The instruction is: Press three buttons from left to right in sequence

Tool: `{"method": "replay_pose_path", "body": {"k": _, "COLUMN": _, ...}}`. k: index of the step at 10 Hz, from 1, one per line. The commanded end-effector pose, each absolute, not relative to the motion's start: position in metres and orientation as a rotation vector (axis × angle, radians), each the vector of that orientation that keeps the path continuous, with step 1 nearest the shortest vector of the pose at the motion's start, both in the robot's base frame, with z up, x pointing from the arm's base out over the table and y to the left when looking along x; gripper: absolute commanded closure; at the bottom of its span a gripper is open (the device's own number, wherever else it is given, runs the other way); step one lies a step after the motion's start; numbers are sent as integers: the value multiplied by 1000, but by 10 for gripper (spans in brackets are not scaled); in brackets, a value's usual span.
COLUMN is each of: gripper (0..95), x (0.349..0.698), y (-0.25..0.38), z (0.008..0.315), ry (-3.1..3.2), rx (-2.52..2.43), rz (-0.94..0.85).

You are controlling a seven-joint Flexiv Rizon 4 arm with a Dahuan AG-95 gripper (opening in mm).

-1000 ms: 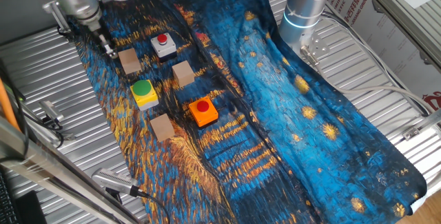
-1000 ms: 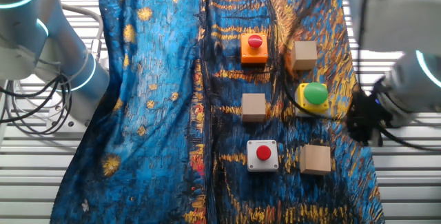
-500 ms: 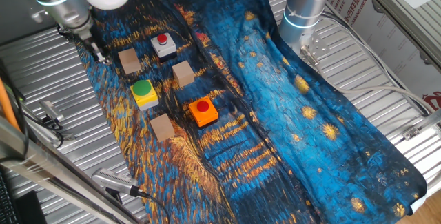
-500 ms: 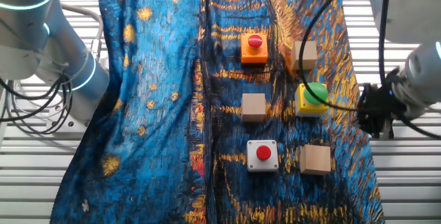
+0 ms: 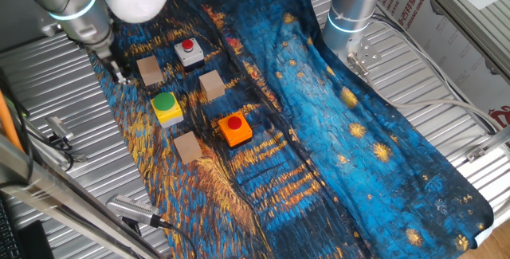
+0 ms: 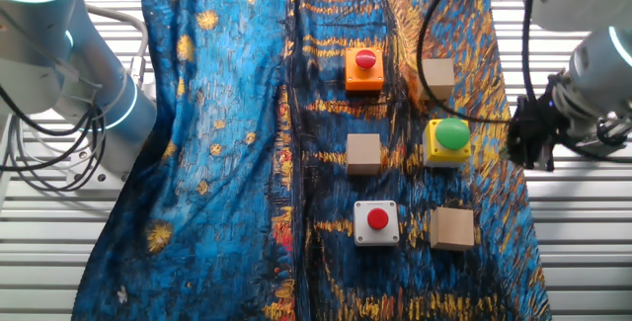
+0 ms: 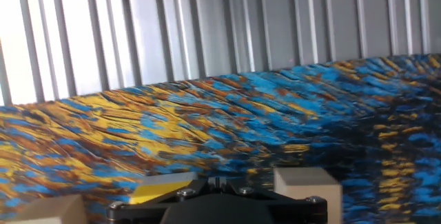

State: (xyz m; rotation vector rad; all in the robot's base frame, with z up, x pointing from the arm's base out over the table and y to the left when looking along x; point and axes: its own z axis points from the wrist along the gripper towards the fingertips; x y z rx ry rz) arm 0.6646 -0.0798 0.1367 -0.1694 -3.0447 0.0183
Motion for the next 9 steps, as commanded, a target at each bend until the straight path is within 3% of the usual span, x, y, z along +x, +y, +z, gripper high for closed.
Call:
{"method": "replay_pose_path", "body": {"k": 1, "gripper": 950, "x": 662, "y": -63, "z": 135, "ry": -3048, "rx": -224, "rz": 27}}
{"method": "replay_pose_path", "body": {"k": 5, "gripper": 950, "x": 656, "y": -36, "z": 136, "ry": -3038, "rx": -289, "rz": 19}}
{"method": "replay_pose_path", "body": {"k": 9, "gripper": 950, "x": 647, "y": -25, "z": 109, "ry": -3037, "rx": -320, "rz": 11}}
